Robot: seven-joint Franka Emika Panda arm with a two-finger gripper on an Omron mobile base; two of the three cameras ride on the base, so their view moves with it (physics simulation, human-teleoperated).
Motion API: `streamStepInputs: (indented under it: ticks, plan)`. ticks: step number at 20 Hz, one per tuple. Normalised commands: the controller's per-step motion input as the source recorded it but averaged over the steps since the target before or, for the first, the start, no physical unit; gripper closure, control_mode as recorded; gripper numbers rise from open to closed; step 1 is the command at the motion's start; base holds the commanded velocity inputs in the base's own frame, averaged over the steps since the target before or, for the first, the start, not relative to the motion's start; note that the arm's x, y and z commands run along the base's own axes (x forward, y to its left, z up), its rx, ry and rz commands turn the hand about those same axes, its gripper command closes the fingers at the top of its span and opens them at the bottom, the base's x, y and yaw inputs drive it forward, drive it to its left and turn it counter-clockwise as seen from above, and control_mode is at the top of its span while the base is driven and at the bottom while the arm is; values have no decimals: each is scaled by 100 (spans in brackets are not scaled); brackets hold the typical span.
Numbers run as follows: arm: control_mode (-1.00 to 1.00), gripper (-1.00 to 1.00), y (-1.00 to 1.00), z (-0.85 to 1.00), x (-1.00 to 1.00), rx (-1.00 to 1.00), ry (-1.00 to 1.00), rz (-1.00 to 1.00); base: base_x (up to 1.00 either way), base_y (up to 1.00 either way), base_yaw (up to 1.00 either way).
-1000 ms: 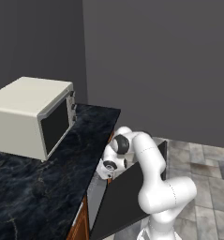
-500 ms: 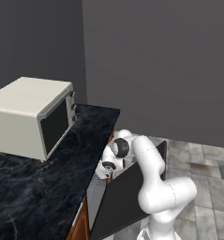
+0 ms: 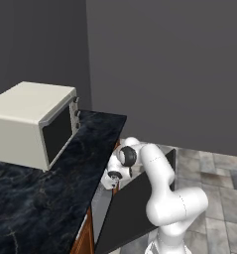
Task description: Open the dishwasher door and pull out the top rack.
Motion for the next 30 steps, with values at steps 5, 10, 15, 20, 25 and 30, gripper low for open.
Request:
streamStepInputs:
  ticks: [5, 10, 15, 20, 25, 30]
  plan:
    - [-100, -100, 0, -30, -7, -21, 11, -5, 0, 0, 0]
    - [-100, -100, -21, -38, -24, -23, 12, -8, 0, 0, 0]
    - [-100, -100, -56, -47, -45, -23, 12, -10, 0, 0, 0]
    - [-100, -100, -78, -45, -56, -23, 12, -12, 0, 0, 0]
    - [-100, -100, -87, -45, -57, -22, 13, -13, 0, 0, 0]
    - [-100, -100, -99, -47, -64, -21, 14, -14, 0, 0, 0]
